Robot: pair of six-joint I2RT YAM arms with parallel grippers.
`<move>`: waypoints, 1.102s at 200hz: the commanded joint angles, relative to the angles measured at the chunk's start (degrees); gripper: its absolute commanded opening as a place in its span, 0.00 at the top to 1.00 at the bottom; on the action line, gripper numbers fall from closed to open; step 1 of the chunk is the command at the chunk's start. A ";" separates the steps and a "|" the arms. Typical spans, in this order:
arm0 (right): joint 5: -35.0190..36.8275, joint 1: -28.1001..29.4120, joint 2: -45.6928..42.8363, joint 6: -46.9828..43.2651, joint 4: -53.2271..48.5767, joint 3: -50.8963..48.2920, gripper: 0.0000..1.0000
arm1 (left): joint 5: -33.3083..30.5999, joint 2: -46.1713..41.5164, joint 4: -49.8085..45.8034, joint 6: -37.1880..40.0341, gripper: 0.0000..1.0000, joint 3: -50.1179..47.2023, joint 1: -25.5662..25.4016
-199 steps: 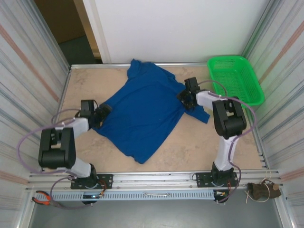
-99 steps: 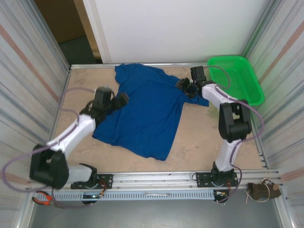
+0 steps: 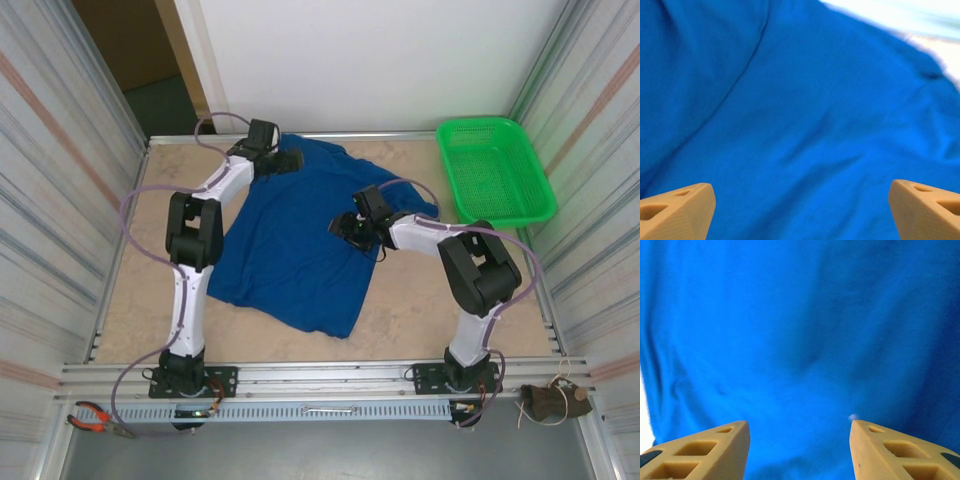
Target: Fold the inside-out t-shirt
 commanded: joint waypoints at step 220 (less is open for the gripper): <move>7.90 -7.90 -27.46 -8.03 -15.19 -8.13 0.46 | 2.05 -54.69 0.85 0.58 0.09 -54.93 -3.11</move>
